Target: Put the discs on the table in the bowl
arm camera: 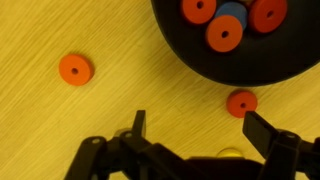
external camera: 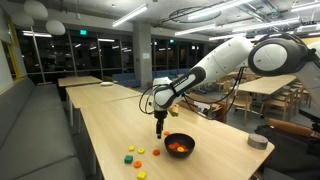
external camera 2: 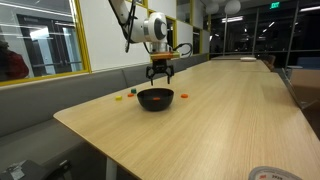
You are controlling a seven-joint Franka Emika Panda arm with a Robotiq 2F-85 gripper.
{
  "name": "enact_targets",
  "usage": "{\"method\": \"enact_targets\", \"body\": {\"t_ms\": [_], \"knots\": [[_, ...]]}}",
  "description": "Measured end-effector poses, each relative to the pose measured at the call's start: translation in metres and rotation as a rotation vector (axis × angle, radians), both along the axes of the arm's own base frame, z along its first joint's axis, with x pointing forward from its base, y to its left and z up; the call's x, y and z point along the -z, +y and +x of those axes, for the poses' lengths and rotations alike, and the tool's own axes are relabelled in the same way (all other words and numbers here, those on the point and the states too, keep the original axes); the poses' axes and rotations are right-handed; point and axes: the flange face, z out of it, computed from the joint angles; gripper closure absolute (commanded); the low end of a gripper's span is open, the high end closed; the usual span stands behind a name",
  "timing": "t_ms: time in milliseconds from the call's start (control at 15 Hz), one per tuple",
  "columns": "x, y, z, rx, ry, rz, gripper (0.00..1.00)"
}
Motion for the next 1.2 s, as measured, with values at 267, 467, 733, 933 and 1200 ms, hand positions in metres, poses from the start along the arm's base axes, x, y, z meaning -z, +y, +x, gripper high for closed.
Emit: {"method": "enact_targets", "body": {"t_ms": [267,467,733,933,1200], "knots": [[0.014,0.001,0.002,0.028,0.011,0.036,0.00],[0.025,0.010,0.001,0.033,0.017,0.058,0.00],[0.041,0.025,-0.001,0.027,0.028,0.073,0.00],[0.051,0.036,-0.003,0.021,0.035,0.080,0.00],[0.062,0.047,-0.005,0.017,0.038,0.083,0.00]]}}
